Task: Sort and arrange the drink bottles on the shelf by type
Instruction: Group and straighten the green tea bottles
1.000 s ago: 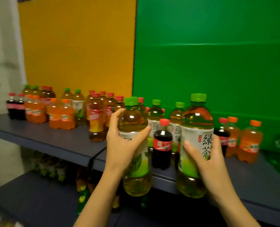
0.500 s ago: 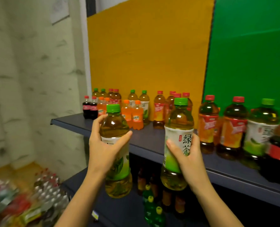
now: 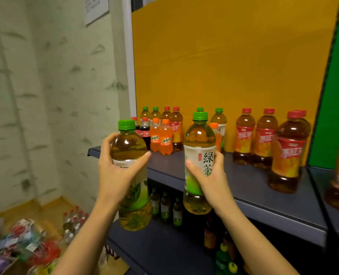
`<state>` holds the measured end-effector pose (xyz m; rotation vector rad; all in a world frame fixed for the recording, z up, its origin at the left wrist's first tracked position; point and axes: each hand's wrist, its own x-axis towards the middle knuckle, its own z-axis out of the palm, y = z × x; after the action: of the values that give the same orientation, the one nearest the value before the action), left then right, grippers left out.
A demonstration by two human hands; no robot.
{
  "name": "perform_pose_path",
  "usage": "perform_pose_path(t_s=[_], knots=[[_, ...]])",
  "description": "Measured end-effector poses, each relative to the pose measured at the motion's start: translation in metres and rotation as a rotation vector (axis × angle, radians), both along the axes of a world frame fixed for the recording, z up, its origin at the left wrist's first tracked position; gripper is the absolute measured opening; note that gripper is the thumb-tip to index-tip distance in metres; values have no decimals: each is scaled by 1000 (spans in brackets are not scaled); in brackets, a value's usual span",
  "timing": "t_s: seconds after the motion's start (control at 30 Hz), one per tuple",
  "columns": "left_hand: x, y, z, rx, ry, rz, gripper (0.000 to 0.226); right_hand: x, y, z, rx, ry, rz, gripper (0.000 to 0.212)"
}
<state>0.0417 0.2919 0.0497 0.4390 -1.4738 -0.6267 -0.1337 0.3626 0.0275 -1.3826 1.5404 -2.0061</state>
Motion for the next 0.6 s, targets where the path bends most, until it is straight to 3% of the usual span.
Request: perform_pose_path(t_s=[0.33,0.6], knots=[[-10,-147,13,-39,-21,-42,62,1,-157,6,-75,-22,-17,60],[-21,-222,17,-15,-18,-165,62,-3,-220,0,-50,-1,-97,61]])
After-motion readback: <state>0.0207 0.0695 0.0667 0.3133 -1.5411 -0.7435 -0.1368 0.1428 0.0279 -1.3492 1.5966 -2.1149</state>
